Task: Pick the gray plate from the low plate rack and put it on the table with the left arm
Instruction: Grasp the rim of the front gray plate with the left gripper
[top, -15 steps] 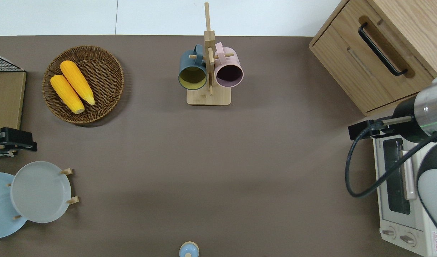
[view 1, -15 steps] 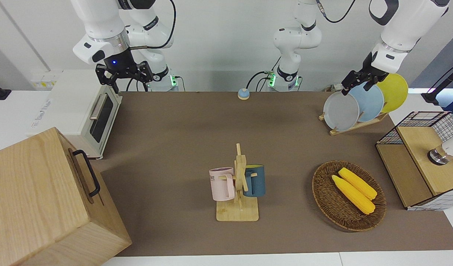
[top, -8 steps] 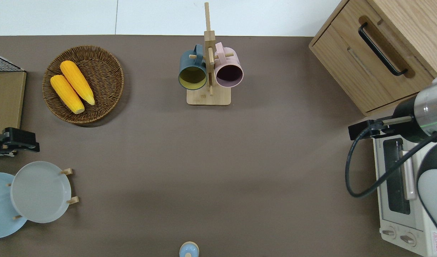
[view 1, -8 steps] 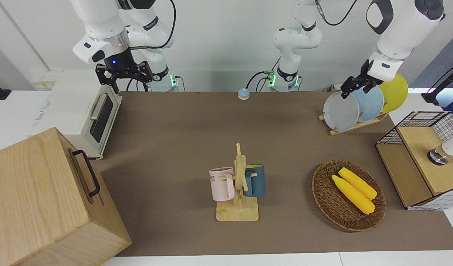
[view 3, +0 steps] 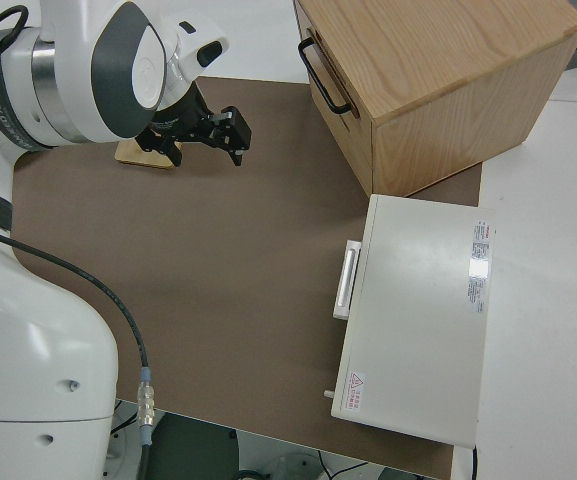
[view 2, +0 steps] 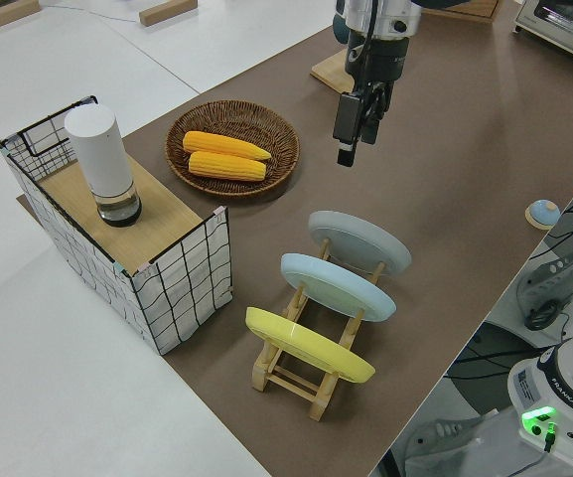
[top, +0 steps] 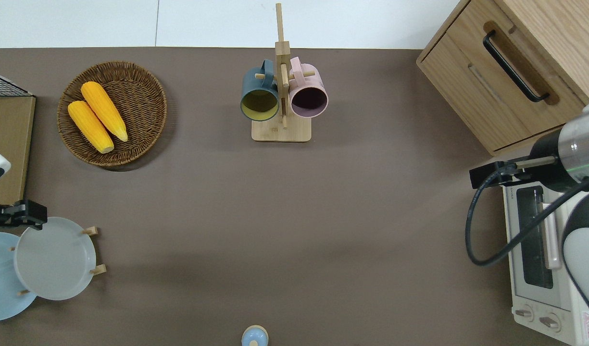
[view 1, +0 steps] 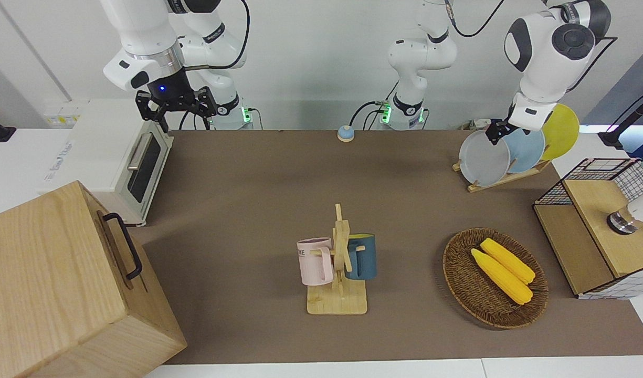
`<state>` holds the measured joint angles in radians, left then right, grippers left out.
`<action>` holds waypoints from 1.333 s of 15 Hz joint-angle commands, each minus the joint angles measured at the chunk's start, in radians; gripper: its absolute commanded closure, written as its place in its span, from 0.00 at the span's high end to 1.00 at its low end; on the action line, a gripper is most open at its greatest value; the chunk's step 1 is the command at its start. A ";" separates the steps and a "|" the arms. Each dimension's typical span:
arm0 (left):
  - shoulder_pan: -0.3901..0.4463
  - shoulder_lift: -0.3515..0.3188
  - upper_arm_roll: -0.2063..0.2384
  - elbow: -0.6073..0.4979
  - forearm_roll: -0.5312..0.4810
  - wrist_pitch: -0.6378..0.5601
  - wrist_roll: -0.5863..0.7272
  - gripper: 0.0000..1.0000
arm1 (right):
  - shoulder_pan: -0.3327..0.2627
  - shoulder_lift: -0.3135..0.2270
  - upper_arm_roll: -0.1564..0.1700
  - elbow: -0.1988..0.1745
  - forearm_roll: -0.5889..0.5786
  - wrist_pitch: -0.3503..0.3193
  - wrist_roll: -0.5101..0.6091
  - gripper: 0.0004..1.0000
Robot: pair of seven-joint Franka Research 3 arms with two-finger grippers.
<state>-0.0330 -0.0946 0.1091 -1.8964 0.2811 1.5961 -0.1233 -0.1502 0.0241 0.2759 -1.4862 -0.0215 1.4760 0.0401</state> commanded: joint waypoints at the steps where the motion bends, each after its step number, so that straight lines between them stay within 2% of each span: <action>1: -0.002 -0.060 0.000 -0.162 0.081 0.053 0.010 0.98 | -0.019 -0.003 0.017 0.009 -0.001 -0.013 0.012 0.98; 6: 0.002 -0.042 0.024 -0.220 0.086 0.054 0.019 0.98 | -0.019 -0.003 0.017 0.009 -0.001 -0.014 0.012 0.98; 8: 0.001 -0.033 0.050 -0.231 0.090 0.076 0.019 0.95 | -0.019 -0.001 0.017 0.009 -0.001 -0.014 0.012 0.98; 10: 0.001 -0.031 0.066 -0.242 0.090 0.096 0.016 0.80 | -0.019 -0.003 0.017 0.009 -0.001 -0.014 0.012 0.98; 11: 0.001 -0.030 0.067 -0.242 0.090 0.103 0.005 0.63 | -0.019 -0.001 0.017 0.009 -0.001 -0.014 0.012 0.98; 13: 0.001 -0.025 0.067 -0.248 0.090 0.116 -0.009 0.42 | -0.019 -0.003 0.017 0.009 -0.001 -0.013 0.012 0.98; 15: 0.001 -0.025 0.067 -0.250 0.089 0.116 -0.010 0.14 | -0.019 -0.003 0.017 0.009 -0.001 -0.014 0.012 0.98; 16: 0.001 -0.025 0.067 -0.250 0.089 0.116 -0.010 0.05 | -0.019 -0.001 0.017 0.009 -0.001 -0.014 0.012 0.98; 17: 0.001 -0.025 0.069 -0.250 0.089 0.116 -0.010 0.02 | -0.019 -0.001 0.017 0.009 -0.001 -0.013 0.012 0.98; 20: 0.001 -0.025 0.069 -0.248 0.089 0.116 -0.009 0.02 | -0.019 -0.003 0.017 0.009 -0.001 -0.014 0.012 0.98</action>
<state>-0.0317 -0.1088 0.1750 -2.1204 0.3529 1.6932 -0.1208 -0.1502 0.0242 0.2759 -1.4862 -0.0215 1.4760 0.0401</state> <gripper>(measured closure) 0.890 0.013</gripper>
